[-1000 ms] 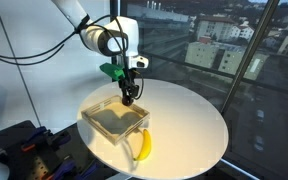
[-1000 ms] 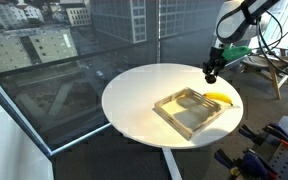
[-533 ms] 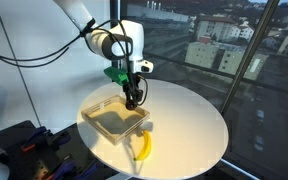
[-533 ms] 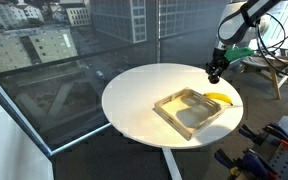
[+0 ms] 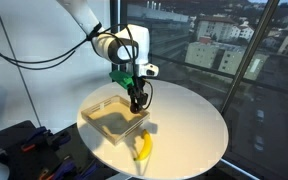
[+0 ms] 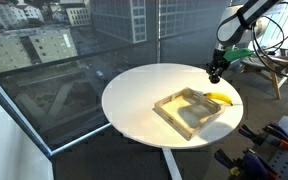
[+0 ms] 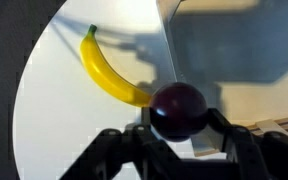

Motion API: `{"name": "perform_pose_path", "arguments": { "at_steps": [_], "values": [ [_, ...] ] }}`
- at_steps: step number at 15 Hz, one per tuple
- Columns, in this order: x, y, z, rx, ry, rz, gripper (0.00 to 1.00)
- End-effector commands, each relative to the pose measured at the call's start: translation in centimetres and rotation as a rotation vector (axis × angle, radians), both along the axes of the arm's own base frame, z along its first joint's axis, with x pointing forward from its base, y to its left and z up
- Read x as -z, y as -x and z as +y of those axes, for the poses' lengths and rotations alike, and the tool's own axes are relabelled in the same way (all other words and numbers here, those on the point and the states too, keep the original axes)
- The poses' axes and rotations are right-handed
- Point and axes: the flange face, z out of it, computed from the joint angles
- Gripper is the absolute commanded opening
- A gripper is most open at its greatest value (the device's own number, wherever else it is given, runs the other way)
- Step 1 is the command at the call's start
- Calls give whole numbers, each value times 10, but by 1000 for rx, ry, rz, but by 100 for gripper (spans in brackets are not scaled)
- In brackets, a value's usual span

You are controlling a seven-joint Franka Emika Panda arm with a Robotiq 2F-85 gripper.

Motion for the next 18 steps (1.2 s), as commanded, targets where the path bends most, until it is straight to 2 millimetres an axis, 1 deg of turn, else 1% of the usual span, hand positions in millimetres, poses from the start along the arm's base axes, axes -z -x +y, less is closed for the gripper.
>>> {"name": "perform_pose_path", "arguments": {
  "at_steps": [1, 7, 11, 18],
  "values": [
    [1, -8, -16, 12, 6, -7, 34],
    [5, -9, -37, 50, 16, -4, 34],
    [5, -9, -48, 69, 23, -5, 34],
    [7, -10, -51, 76, 27, -2, 34]
  ]
}}
